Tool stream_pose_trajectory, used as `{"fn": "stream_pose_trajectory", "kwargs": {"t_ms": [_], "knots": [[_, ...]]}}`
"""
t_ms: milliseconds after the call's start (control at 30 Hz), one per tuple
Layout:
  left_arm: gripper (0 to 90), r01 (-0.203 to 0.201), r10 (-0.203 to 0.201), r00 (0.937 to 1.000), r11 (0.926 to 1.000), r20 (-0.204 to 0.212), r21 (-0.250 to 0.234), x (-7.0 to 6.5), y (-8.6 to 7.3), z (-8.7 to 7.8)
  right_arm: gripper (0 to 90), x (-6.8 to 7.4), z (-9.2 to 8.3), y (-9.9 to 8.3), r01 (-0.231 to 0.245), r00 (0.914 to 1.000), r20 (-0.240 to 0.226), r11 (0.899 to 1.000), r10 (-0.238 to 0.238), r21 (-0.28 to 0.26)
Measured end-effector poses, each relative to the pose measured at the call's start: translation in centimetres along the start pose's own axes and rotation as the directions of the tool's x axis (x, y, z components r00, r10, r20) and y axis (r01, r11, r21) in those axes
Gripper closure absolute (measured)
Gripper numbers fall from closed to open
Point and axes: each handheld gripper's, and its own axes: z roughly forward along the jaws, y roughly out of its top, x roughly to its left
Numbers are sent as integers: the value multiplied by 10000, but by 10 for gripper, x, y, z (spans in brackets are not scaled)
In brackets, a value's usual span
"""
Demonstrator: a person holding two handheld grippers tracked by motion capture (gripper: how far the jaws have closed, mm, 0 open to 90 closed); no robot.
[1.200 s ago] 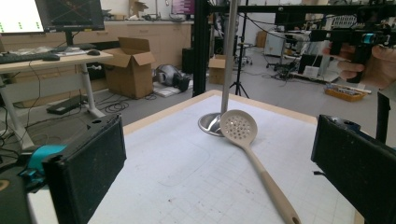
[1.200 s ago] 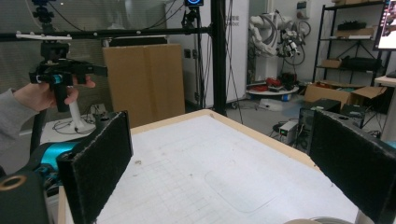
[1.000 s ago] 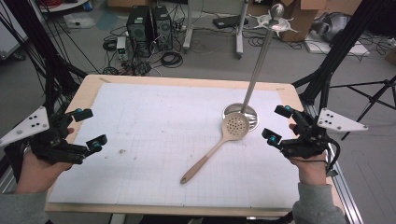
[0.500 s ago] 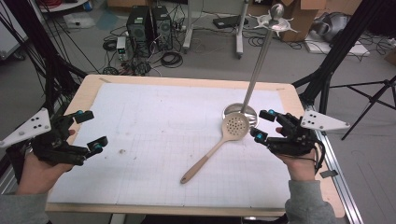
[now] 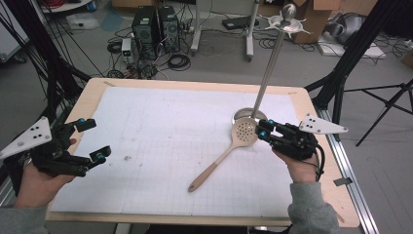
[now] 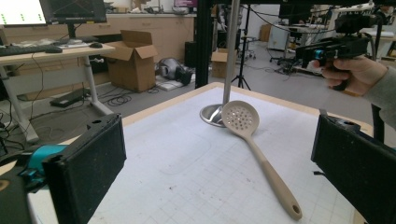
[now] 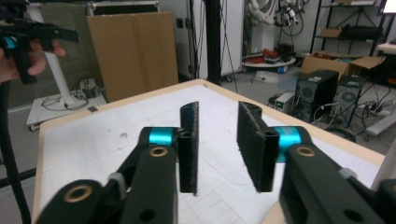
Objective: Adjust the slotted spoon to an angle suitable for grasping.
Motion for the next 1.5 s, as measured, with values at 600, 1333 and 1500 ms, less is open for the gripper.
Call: {"fn": "stream_pose_trajectory", "kwargs": {"t_ms": [600,1333,1500], "knots": [[35,-17,19,9999,9998,-121,179,-2,-4,-5,895,-6,36,-22,100,9999,-19,9915,-98,1298],[36,48,-42,9999,9993,-144,378,-3,-8,-6,895,-13,80,-69,619,9978,66,9611,-661,2691],[36,69,-64,9999,9991,-112,422,-3,-9,-5,895,-11,93,-77,356,9986,254,9424,-466,3327]]}}
